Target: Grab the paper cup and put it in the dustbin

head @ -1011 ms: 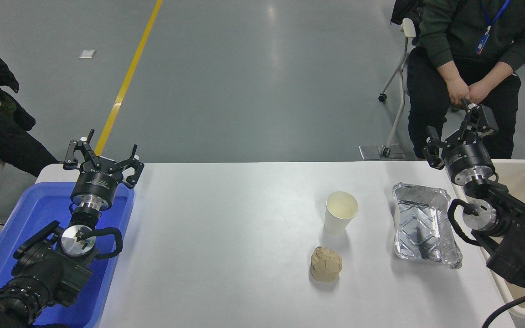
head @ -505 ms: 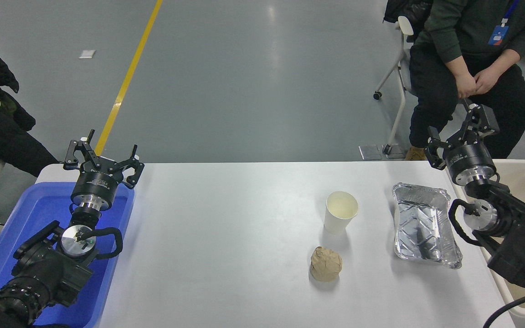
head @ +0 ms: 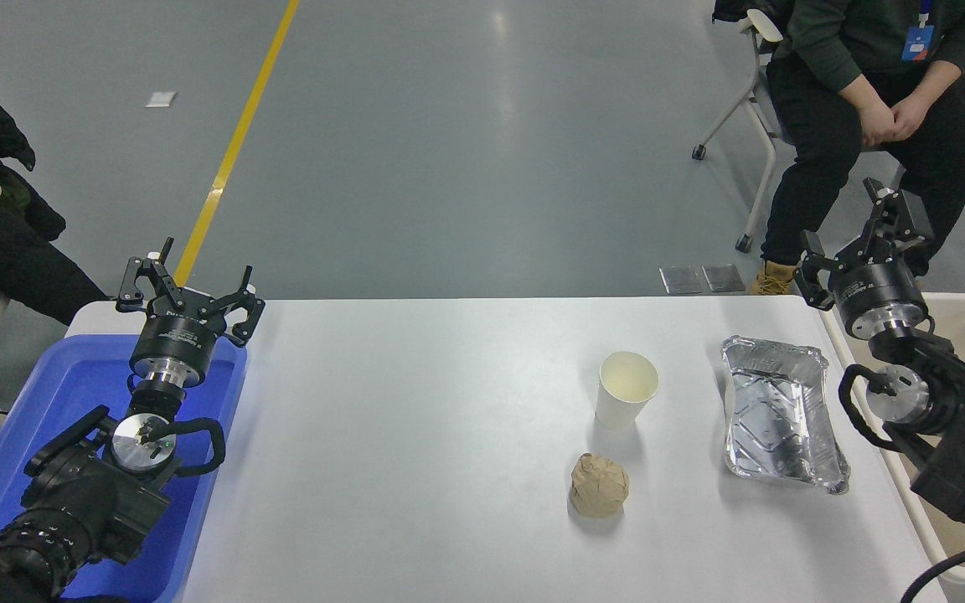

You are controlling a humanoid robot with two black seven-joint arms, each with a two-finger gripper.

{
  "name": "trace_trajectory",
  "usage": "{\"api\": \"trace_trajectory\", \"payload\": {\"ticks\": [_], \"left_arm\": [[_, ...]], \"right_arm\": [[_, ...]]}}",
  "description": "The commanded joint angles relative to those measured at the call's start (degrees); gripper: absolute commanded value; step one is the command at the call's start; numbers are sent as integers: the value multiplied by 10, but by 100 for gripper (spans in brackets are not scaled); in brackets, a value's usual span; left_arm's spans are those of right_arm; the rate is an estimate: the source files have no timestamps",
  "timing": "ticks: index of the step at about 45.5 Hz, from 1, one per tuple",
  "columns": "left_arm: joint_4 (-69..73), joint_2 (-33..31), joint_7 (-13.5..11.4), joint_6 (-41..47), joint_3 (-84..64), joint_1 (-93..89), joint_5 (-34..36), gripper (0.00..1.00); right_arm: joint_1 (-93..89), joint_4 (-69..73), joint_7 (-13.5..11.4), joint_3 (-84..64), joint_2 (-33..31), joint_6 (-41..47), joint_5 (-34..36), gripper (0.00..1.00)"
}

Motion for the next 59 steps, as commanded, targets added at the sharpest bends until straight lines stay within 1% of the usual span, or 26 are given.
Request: {"api": "trace_trajectory", "payload": {"ticks": [1,7,12,18,24,26,28,32,34,42,47,51,55,59], "left_arm": [[0,0,0,0,0,0,-1,99],[0,0,0,0,0,0,0,99],[0,0,0,0,0,0,-1,99],[0,0,0,0,0,0,0,99],[0,0,0,0,0,0,-1,99],[0,0,0,0,0,0,0,99],[0,0,0,0,0,0,0,99],[0,0,0,-1,0,0,0,99],[0,0,0,-1,0,0,0,99],[0,0,0,-1,0,0,0,99],[0,0,0,-1,0,0,0,99],[0,0,0,-1,1,0,0,99],[0,0,0,-1,0,0,0,99],[0,0,0,-1,0,0,-1,99]], "right_arm": [[9,9,0,-2,-31,-1,-1,100],[27,10,-3,-8,-47,-6,-10,100],[63,2,-4,-68,-64,-22,-16,100],[146,0,-7,-234,-76,-59,-32,100],[226,6,-13,-424,-93,-63,-31,100],[250,11,-24,-497,-93,-60,-31,100],[276,18,-39,-572,-92,-56,-30,100],[331,60,-79,-710,-92,-51,-28,100],[358,84,-95,-756,-92,-50,-28,100],[445,154,-154,-860,-96,-33,-28,100],[497,181,-196,-905,-94,-6,-28,100],[535,195,-228,-952,-81,9,-28,100],[569,204,-248,-1002,-56,29,-28,100],[608,219,-253,-1043,-32,50,-28,100]]}}
